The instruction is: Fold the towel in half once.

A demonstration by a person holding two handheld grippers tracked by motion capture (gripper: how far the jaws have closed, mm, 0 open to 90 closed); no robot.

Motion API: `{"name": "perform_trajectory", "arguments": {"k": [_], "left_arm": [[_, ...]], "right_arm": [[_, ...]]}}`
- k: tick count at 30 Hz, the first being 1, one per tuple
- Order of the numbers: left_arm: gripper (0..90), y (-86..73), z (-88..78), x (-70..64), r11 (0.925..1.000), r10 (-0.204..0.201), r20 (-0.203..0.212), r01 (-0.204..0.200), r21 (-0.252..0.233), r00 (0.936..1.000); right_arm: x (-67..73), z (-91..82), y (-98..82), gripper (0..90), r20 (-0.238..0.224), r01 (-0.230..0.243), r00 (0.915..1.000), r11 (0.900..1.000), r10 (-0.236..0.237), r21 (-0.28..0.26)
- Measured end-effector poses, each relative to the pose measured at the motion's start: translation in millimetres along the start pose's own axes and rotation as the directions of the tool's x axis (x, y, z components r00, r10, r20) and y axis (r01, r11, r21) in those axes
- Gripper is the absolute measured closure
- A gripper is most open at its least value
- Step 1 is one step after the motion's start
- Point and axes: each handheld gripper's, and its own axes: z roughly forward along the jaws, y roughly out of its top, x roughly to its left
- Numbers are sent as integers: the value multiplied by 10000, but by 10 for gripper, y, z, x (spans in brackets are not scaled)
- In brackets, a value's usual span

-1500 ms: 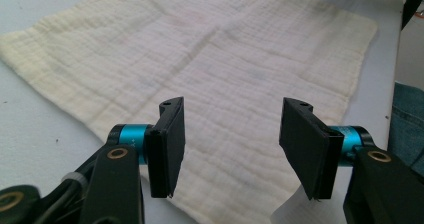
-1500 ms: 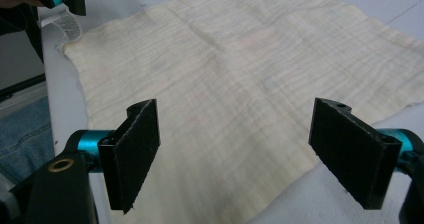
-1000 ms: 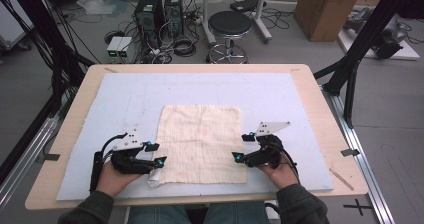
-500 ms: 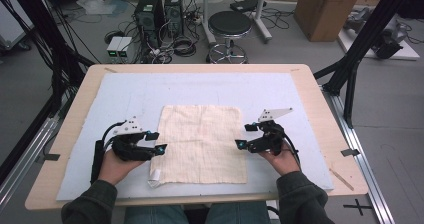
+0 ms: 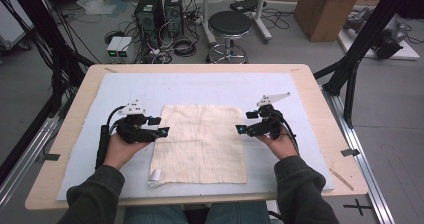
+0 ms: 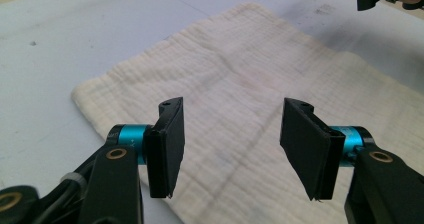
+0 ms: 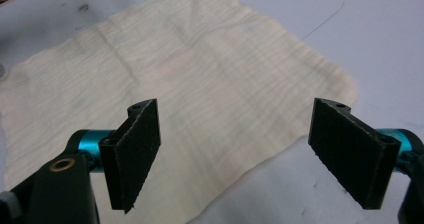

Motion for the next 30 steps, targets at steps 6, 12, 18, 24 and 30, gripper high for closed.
{"name": "perform_trajectory", "arguments": {"k": [6,12,18,24,30], "left_arm": [[445,143,57,182,9993,-348,-462,342,-141,9983],[454,219,168,375,9966,-815,-1062,800,-182,9910],[487,208,324,494,9936,-1122,-1468,1092,-287,9828],[506,121,507,590,9913,-1266,-1872,1311,120,9741],[527,44,636,673,9847,-1586,-2322,1709,338,9596]], "right_arm": [[-119,46,190,213,151,-113,9998,9999,113,5],[-224,127,309,265,425,-205,9989,9997,211,-147],[-371,243,261,332,846,-530,9951,9985,517,135],[-464,359,225,396,1199,-911,9889,9956,880,203],[-538,488,167,467,1728,-1271,9781,9903,1157,564]]}}
